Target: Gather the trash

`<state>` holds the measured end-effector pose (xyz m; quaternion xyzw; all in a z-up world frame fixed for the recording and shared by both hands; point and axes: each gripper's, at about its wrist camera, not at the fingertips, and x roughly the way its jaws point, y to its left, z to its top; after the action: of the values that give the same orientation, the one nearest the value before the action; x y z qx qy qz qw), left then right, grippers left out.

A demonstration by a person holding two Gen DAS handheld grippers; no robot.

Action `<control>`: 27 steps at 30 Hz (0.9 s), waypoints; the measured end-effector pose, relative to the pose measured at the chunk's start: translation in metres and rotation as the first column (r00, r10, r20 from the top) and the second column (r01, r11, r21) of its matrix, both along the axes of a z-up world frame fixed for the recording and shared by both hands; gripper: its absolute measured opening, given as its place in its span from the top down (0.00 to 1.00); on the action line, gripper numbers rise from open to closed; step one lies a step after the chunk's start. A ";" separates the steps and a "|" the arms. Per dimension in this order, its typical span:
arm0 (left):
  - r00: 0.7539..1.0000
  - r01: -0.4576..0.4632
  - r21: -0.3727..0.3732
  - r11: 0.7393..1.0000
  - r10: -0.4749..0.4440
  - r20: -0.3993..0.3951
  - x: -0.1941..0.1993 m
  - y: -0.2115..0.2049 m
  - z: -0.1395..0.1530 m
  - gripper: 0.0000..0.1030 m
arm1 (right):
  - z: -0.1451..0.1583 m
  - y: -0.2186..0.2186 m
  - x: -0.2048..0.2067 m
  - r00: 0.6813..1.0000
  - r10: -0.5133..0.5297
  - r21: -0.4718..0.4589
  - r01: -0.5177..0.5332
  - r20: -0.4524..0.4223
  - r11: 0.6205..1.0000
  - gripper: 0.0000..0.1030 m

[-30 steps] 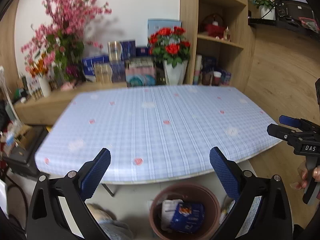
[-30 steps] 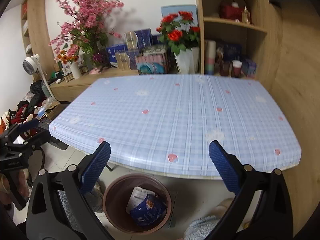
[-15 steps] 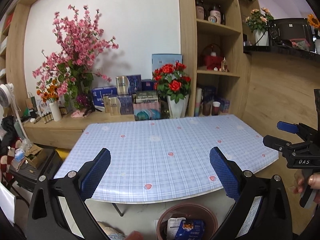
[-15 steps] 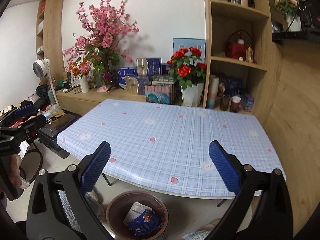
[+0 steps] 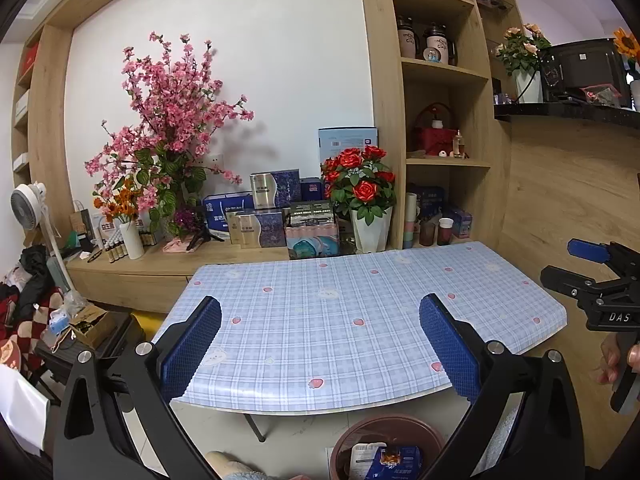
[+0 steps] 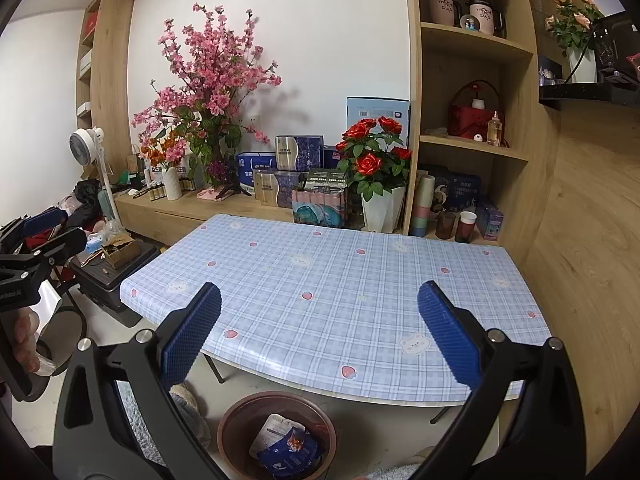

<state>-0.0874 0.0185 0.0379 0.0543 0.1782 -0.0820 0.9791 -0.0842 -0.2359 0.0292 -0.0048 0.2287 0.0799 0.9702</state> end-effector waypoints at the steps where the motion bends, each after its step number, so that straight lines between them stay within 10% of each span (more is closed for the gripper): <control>1: 1.000 -0.003 0.003 1.000 0.003 0.001 0.000 0.000 0.000 0.06 | 0.001 0.000 0.000 1.000 -0.001 -0.001 0.001 0.001 1.000 0.06; 27: 1.000 0.014 0.001 1.000 -0.014 -0.008 -0.001 -0.003 -0.004 0.06 | 0.001 -0.008 0.000 1.000 -0.010 -0.001 0.010 -0.003 1.000 0.06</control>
<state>-0.0889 0.0156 0.0337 0.0555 0.1819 -0.0892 0.9777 -0.0842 -0.2436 0.0298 -0.0040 0.2301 0.0747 0.9703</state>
